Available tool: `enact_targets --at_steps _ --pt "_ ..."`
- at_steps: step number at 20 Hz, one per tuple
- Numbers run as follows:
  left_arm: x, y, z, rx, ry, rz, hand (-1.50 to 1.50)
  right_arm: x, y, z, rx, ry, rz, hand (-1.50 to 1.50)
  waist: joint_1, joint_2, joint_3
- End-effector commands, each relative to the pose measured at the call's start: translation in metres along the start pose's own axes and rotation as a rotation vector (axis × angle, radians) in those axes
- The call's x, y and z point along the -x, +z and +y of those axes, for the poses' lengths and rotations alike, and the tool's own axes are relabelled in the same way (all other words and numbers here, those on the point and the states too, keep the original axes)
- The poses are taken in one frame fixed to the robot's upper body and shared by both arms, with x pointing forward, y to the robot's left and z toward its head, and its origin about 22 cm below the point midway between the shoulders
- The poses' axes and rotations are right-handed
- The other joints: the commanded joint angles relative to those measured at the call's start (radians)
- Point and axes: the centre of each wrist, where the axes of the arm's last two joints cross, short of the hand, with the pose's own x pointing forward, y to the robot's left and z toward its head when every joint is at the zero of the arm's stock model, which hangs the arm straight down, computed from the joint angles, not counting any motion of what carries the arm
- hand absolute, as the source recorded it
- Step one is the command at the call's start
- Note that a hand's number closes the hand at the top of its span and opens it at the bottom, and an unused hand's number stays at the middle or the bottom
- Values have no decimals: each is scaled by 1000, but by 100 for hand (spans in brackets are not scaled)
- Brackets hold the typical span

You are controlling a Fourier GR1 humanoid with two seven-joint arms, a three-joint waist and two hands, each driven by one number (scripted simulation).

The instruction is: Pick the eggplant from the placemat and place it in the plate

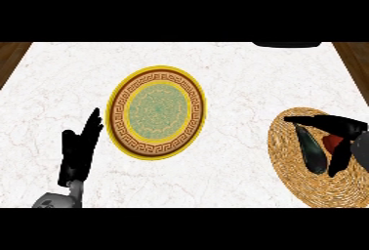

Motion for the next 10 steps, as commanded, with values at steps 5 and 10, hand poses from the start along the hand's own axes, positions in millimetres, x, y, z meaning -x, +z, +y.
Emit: enact_targets --at_steps 5,10 --pt "-9 -5 17 2 -8 5 0 -1 -17 10 -8 7 -129 150 10 7 8" --pt "2 3 -2 -9 0 -13 0 -1 -8 -8 36 38 -129 150 5 5 8"
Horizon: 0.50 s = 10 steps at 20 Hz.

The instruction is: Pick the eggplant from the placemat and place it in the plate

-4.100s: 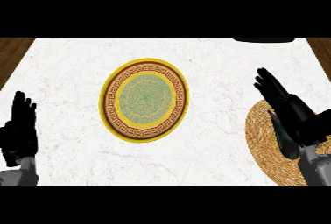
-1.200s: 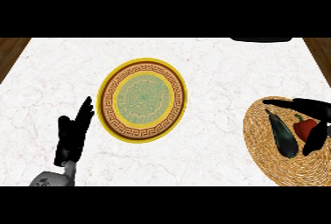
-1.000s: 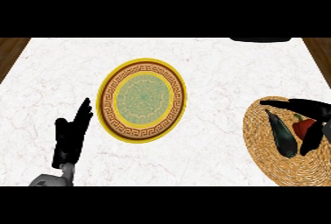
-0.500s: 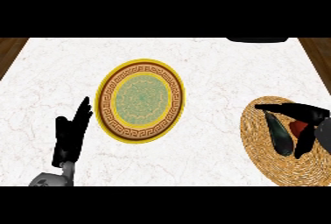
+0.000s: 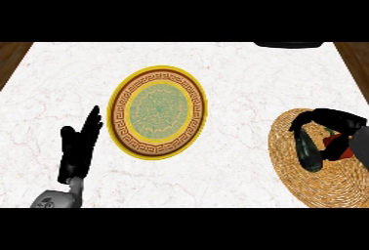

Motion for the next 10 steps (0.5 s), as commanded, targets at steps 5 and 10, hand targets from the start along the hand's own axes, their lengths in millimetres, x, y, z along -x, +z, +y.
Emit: enact_targets --at_steps 5,10 --pt "-3 2 7 -17 -18 8 0 -47 -61 5 166 -7 -42 150 -22 -6 5" --pt "2 4 -7 52 -29 21 0 -213 -179 15 302 132 -232 150 58 -30 -2"
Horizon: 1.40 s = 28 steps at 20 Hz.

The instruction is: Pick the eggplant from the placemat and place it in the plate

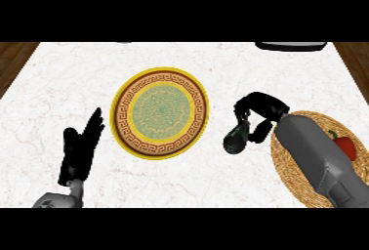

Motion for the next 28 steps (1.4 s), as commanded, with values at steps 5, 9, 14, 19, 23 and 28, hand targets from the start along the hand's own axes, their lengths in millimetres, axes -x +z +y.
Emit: enact_targets --at_steps 5,9,14,19,23,28 --pt "2 -3 -14 42 -13 8 0 -174 -92 -10 356 131 -45 150 53 -7 1" --pt "5 -3 -11 53 -18 14 0 -215 -89 -23 565 89 9 150 67 -6 3" --pt "-2 -8 -10 48 -27 10 0 -273 -83 -35 802 91 74 150 49 -4 2" --pt "-5 -10 -17 60 -5 -11 0 -318 -77 -21 843 55 225 150 56 13 2" --pt "-15 -11 -8 30 -8 -13 0 -331 -79 -15 857 60 309 150 31 21 5" --pt "6 -9 0 7 -8 -23 0 -316 -92 -26 838 77 378 150 16 26 5"
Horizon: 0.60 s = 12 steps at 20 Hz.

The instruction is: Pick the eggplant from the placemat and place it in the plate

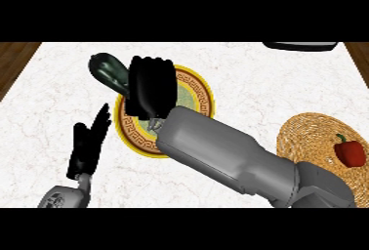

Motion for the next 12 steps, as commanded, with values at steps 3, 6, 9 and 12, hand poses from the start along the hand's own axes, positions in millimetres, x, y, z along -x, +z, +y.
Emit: enact_targets --at_steps 3,6,9,12 --pt "-3 3 -2 1 9 6 0 20 -1 24 -23 25 98 150 -10 5 1" --pt "0 10 -12 0 12 -13 0 27 -18 21 -72 52 124 150 -4 7 1" --pt "5 10 8 -14 -12 -19 0 50 -3 43 -174 46 155 150 -1 9 1" --pt "4 -1 11 -6 -1 -11 0 62 -18 42 -249 5 164 150 -5 13 1"
